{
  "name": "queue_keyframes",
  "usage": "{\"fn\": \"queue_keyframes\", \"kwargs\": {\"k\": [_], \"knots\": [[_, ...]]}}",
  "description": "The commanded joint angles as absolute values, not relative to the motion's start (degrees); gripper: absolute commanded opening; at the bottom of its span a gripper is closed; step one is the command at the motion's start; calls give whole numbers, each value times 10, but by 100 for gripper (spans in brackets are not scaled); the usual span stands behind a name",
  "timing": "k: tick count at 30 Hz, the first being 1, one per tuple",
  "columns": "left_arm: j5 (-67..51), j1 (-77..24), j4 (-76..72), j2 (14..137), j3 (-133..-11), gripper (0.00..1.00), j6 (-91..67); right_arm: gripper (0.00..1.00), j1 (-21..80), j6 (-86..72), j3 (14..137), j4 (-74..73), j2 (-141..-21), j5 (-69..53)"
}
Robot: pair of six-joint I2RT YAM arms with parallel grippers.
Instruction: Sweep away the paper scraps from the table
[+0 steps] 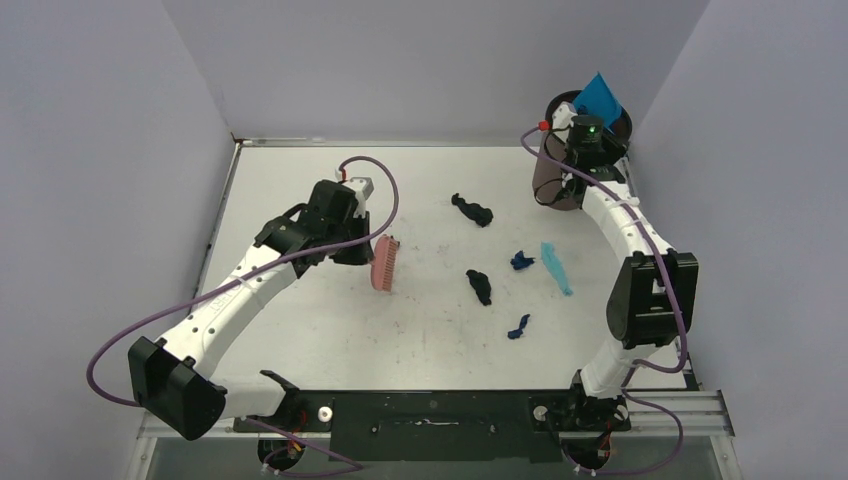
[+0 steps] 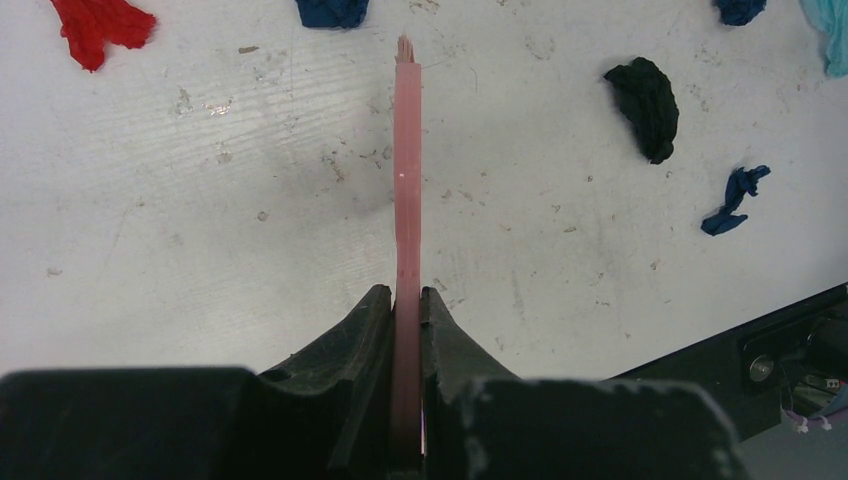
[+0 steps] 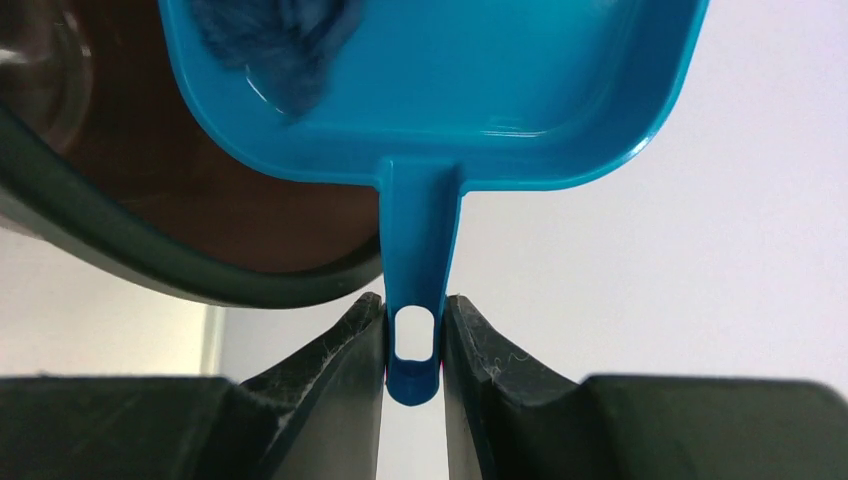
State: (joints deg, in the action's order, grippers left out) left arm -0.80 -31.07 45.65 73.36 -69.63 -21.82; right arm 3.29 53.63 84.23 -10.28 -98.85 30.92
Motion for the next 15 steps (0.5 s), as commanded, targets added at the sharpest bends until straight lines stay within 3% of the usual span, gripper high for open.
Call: {"fn": "queue_keyframes", "kwargs": {"k": [1,15], "knots": [[-16,-312,421,718,-693,0,-208,5,41,660,815,68,-947,423],[-10,-312,423,710,-688,0,-205,5,32,619,802,61,-915,400]]}}
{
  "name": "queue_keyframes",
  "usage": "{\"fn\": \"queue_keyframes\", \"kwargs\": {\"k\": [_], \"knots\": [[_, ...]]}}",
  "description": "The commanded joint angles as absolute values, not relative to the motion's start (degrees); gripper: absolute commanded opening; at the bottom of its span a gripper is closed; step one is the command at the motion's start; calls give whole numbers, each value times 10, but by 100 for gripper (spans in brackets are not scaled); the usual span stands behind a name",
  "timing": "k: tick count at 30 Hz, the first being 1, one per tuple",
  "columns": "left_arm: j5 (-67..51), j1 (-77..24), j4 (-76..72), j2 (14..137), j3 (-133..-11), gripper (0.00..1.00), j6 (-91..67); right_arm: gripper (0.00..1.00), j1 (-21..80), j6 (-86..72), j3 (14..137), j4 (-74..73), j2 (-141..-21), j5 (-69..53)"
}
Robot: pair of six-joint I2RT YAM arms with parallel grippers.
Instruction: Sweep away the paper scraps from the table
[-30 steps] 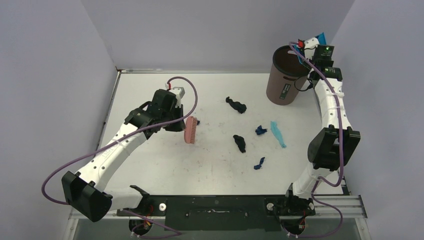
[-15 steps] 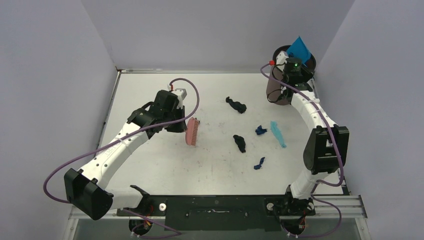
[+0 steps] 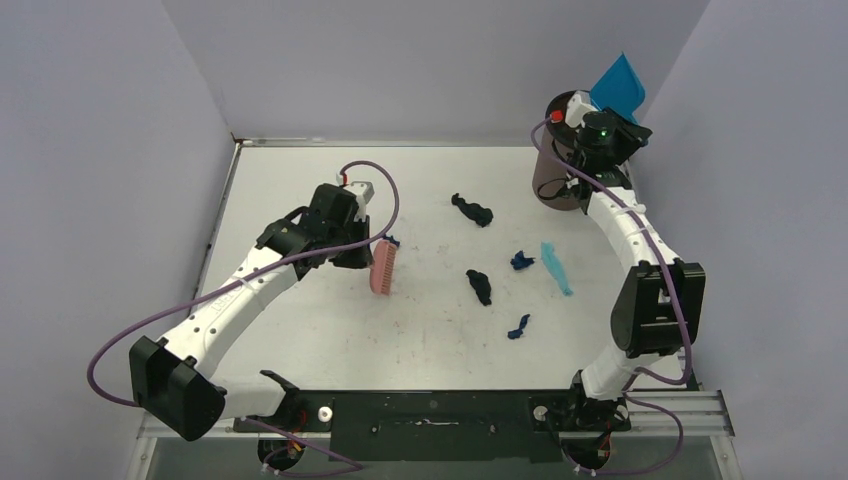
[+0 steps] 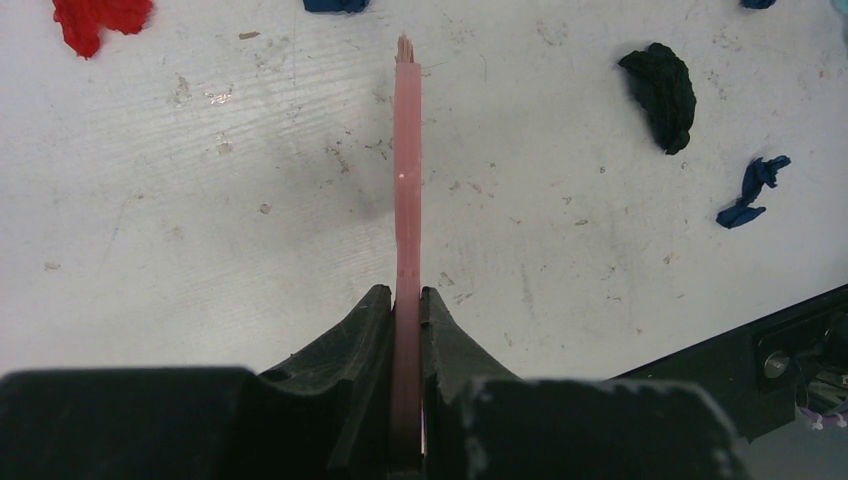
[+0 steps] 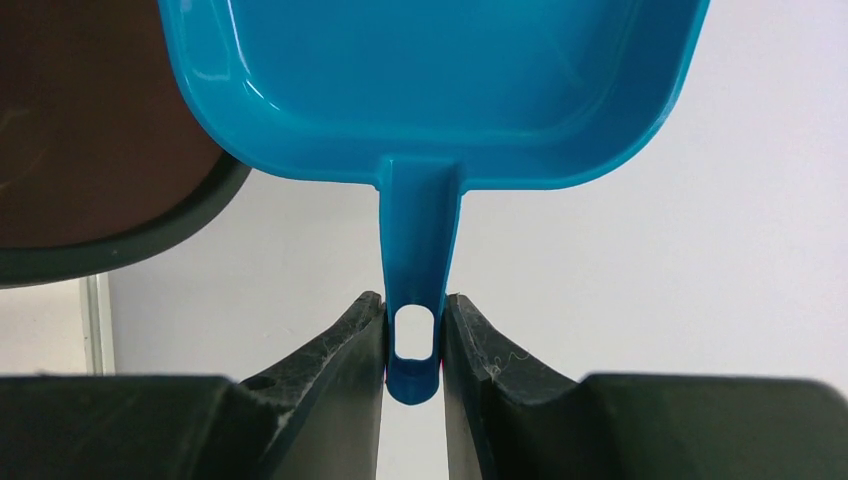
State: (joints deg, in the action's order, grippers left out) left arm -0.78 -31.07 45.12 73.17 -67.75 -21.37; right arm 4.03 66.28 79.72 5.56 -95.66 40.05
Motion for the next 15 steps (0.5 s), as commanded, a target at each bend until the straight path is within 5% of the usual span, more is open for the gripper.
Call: {"fn": "queue_keyframes", "kwargs": {"k": [1,7,15], "knots": [[-8,-312,426,710,-691,0,-204,5,31,601,808,46,-910,393],[16,-311,435,709,-708,0,-196,5,33,509,844,-74,-875,333],[40,-305,455,714,-743,0,-181,5,14,395,969,-415,-853,-59]]}}
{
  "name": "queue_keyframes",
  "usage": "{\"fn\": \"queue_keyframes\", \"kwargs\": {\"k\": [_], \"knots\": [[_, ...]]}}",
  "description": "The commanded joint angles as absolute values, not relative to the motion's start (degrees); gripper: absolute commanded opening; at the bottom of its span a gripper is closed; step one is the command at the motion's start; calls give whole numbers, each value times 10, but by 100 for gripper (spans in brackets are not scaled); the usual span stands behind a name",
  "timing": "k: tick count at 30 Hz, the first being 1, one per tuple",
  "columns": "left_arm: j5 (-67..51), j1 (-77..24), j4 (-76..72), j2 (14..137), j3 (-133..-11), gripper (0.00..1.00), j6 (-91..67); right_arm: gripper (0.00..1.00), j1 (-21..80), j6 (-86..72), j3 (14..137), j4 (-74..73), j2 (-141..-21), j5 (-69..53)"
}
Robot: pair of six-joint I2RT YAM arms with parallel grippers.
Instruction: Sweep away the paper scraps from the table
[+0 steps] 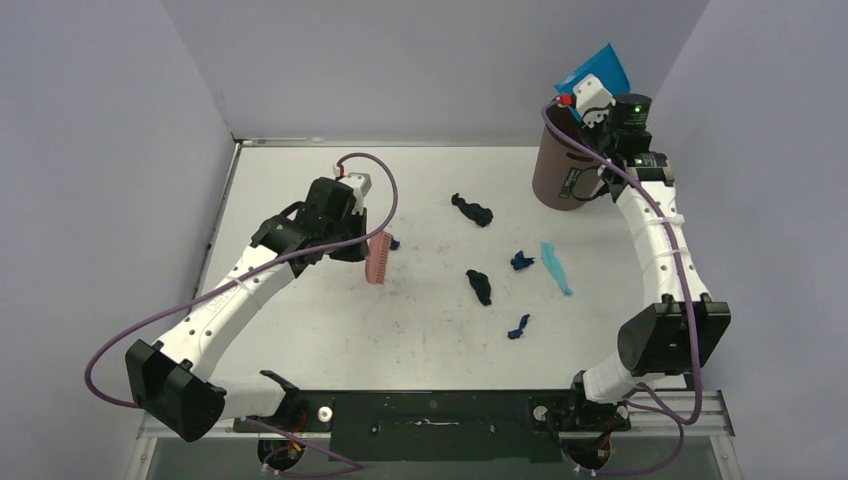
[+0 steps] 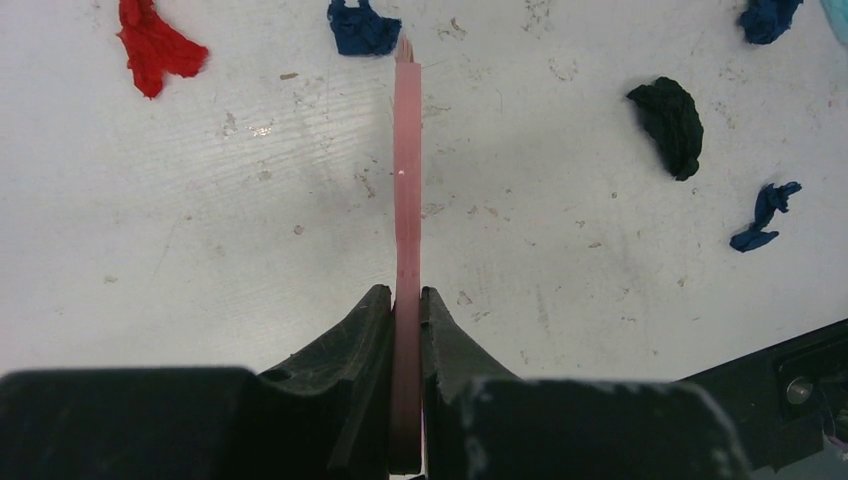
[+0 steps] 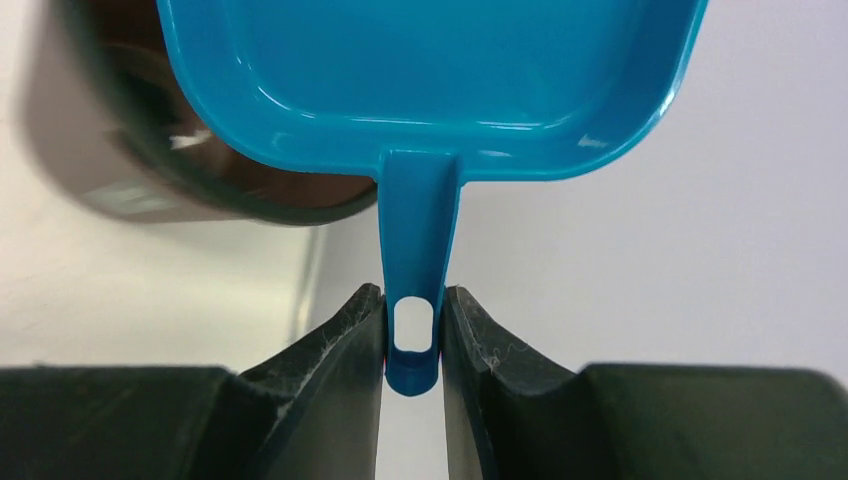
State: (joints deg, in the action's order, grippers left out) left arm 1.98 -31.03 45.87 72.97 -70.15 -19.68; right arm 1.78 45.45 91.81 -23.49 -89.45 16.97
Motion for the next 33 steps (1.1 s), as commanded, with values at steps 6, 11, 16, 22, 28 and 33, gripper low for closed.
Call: {"fn": "queue_keyframes", "kwargs": {"k": [6,11,16,22,28,33], "knots": [[68,-299,466,716,-758,0,-167,5,27,410,954,-539,-846,-177],[129,-296,486,731,-779,0,-146,5,56,458,878,-600,-823,-245],[218,-289,511,764,-810,0,-127,6,184,437,770,-614,-815,-211],[302,-273,515,802,-838,0,-97,9,323,371,687,-559,-843,-179],[330,-256,518,843,-867,0,-83,10,357,327,706,-527,-954,-162],[321,-231,510,841,-858,0,-86,12,360,299,726,-503,-1017,-162]]}}
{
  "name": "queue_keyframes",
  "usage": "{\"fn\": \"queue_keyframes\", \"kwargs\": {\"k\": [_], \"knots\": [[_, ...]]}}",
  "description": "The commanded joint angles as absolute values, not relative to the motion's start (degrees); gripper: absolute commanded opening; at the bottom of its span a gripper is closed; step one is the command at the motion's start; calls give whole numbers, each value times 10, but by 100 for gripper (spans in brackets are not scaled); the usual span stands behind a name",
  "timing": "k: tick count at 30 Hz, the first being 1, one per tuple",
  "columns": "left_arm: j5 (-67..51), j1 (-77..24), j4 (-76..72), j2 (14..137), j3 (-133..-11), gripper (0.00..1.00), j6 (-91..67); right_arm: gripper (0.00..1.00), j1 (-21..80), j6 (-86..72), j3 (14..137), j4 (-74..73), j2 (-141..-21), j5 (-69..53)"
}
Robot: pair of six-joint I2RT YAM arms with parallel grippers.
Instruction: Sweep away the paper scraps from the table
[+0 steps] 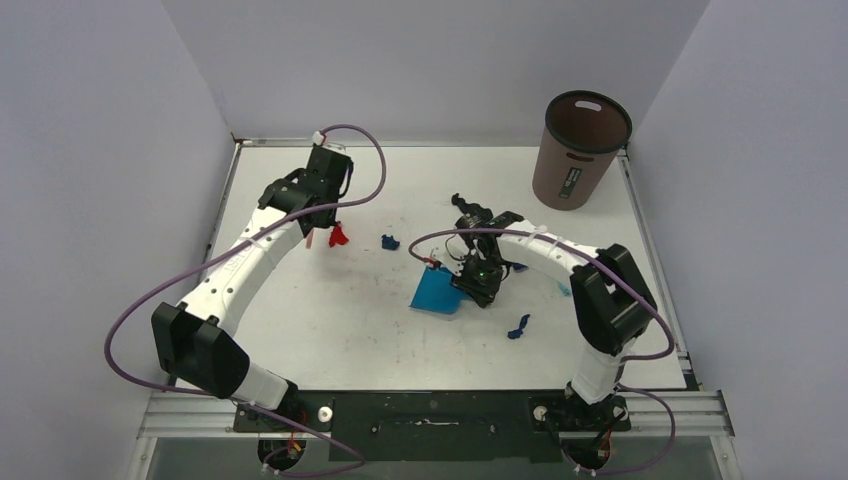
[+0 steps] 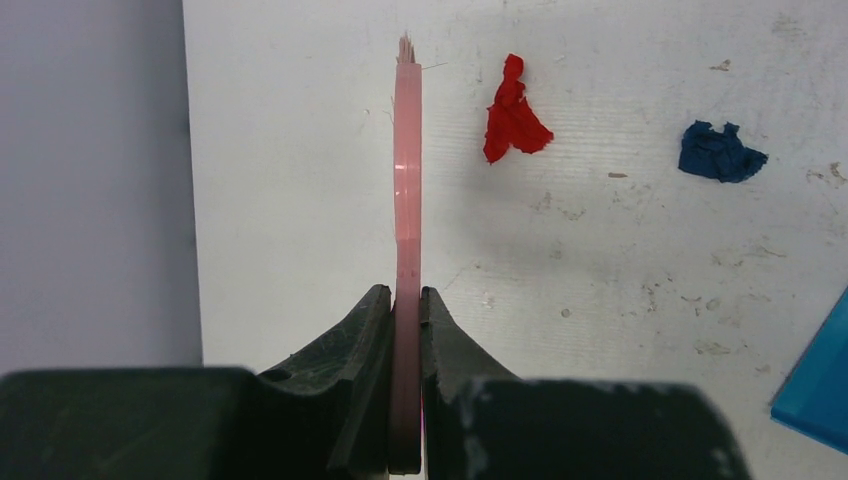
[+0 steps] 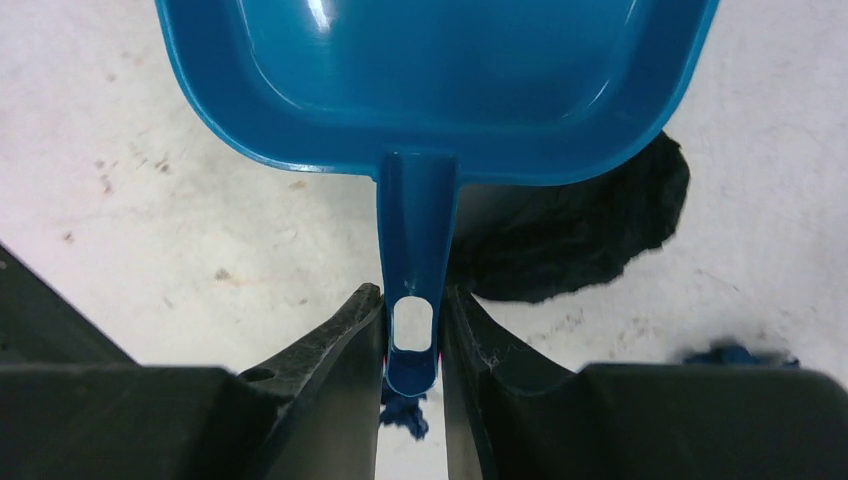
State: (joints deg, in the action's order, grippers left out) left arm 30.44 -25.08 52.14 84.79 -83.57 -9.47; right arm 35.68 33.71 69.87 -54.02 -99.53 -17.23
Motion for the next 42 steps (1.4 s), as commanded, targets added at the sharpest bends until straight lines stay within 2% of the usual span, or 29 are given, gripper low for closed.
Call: {"fn": "queue_keyframes", "kwargs": {"k": [1,5,12,15,22,25,28,31,35,38,42], "knots": [[317,-228,508,838,-855,0,-85,13,360,293,727,-494,-1023,-160],[295,-222,497,825,-841,0,-85,18,361,276,722,-462,-1031,-170],[287,-218,488,814,-826,0,-86,19,381,239,720,-430,-1034,-180],[286,-217,489,816,-827,0,-85,26,392,229,715,-415,-1036,-168],[279,-215,488,811,-826,0,-84,55,394,237,668,-378,-999,-159],[273,-214,488,809,-825,0,-84,60,392,247,635,-360,-973,-170],[267,-212,485,807,-823,0,-84,61,392,246,608,-338,-954,-170],[262,-212,483,809,-821,0,-84,59,387,241,602,-327,-950,-169],[262,-209,482,817,-825,0,-83,50,379,239,602,-321,-954,-181],[263,-204,484,830,-838,0,-78,37,377,237,602,-317,-953,-190],[294,-195,509,873,-877,0,-63,12,379,239,631,-348,-962,-176]]}}
